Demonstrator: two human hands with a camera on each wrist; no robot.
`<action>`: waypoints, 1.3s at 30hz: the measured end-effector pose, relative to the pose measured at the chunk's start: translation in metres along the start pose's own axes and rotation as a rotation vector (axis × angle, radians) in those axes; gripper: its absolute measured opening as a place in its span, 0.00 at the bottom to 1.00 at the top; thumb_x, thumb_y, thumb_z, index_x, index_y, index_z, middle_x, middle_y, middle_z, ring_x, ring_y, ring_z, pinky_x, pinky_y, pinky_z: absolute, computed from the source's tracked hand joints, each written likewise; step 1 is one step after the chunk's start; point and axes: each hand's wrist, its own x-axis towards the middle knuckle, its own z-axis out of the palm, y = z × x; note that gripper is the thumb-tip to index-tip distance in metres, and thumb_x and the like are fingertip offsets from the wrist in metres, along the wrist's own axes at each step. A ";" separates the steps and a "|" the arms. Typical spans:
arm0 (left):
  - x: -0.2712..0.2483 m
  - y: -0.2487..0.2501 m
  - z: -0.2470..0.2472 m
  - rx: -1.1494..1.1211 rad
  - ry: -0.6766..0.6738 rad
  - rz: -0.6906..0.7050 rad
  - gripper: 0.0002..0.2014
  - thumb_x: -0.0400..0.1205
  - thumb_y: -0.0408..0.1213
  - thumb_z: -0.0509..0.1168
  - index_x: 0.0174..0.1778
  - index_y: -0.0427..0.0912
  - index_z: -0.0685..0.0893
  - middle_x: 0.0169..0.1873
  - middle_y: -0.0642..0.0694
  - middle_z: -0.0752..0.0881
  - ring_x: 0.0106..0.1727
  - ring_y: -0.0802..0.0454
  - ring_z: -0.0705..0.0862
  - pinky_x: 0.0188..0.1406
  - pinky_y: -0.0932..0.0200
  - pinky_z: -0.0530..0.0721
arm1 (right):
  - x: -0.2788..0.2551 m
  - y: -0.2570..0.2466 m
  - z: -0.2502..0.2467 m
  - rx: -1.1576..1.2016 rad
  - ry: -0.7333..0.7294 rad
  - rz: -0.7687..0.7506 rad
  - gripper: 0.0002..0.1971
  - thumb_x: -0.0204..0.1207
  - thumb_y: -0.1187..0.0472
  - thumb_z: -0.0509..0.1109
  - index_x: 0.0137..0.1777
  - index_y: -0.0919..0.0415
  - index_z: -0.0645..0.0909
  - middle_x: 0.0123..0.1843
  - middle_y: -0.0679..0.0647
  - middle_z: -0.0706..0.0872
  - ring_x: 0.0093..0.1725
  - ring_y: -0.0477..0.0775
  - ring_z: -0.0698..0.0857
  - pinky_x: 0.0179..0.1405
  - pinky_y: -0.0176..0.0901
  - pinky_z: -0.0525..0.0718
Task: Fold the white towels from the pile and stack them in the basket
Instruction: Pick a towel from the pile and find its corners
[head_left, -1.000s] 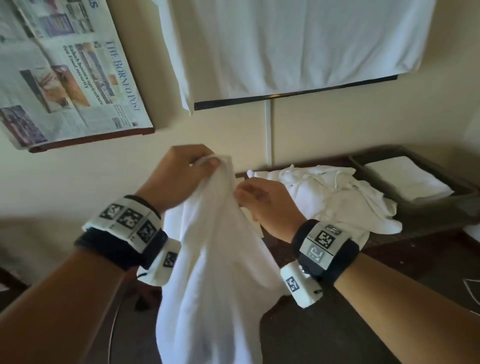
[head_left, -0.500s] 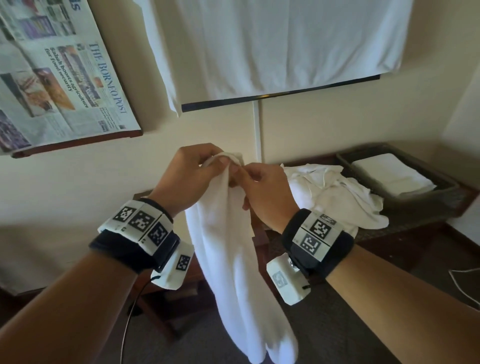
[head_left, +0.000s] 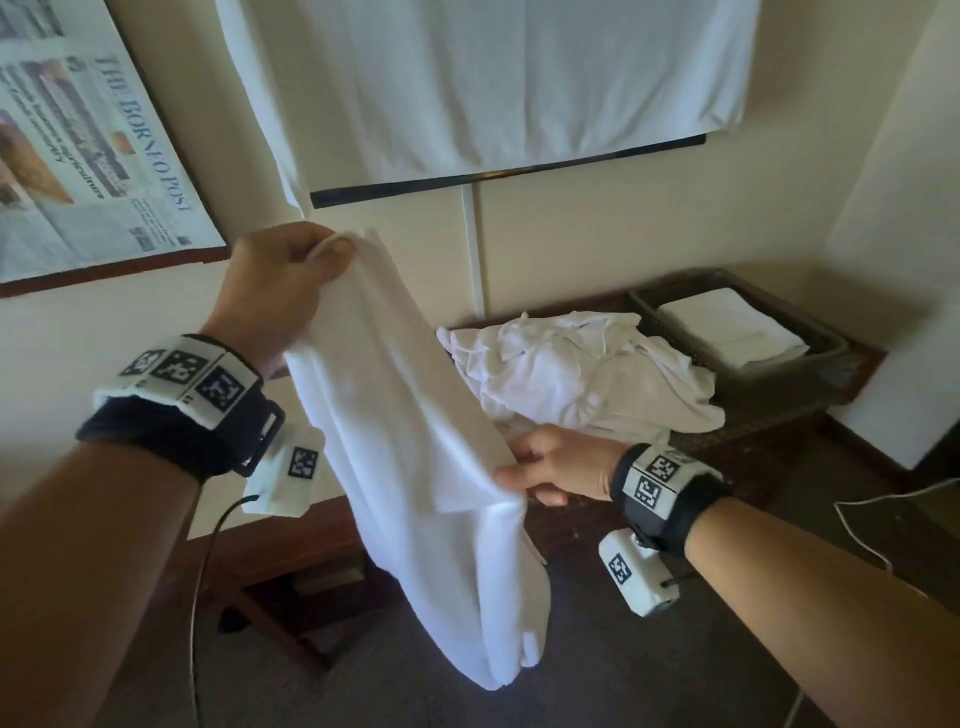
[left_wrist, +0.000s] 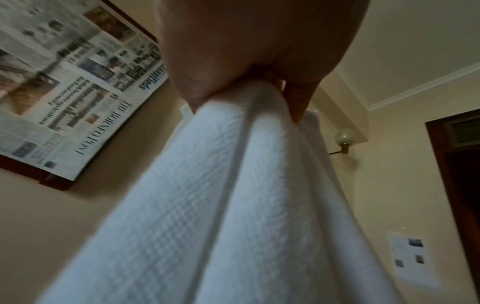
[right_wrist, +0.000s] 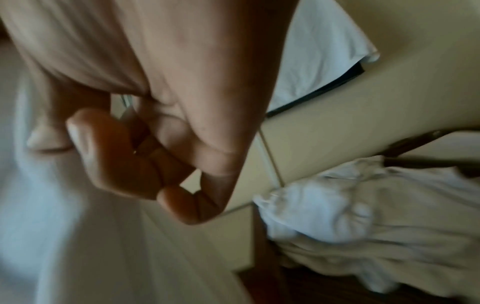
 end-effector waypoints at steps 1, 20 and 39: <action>0.003 -0.005 -0.008 0.011 0.017 -0.007 0.08 0.82 0.47 0.70 0.37 0.56 0.90 0.30 0.58 0.86 0.35 0.59 0.83 0.41 0.61 0.82 | -0.002 0.024 -0.005 -0.066 0.012 0.073 0.08 0.81 0.57 0.71 0.57 0.58 0.85 0.44 0.58 0.83 0.23 0.48 0.68 0.23 0.39 0.64; -0.039 -0.025 0.000 0.153 -0.277 -0.064 0.08 0.86 0.38 0.69 0.43 0.45 0.91 0.39 0.46 0.89 0.39 0.60 0.83 0.44 0.60 0.81 | 0.047 -0.043 0.011 -0.176 0.276 -0.243 0.30 0.75 0.60 0.76 0.77 0.47 0.73 0.71 0.42 0.79 0.70 0.40 0.77 0.65 0.36 0.75; -0.104 -0.086 0.008 -0.158 0.042 -0.105 0.24 0.80 0.60 0.71 0.35 0.40 0.82 0.28 0.51 0.81 0.30 0.57 0.78 0.31 0.60 0.76 | 0.050 -0.243 0.009 -0.388 0.556 -0.880 0.10 0.81 0.70 0.65 0.51 0.63 0.88 0.45 0.45 0.89 0.46 0.36 0.84 0.51 0.30 0.79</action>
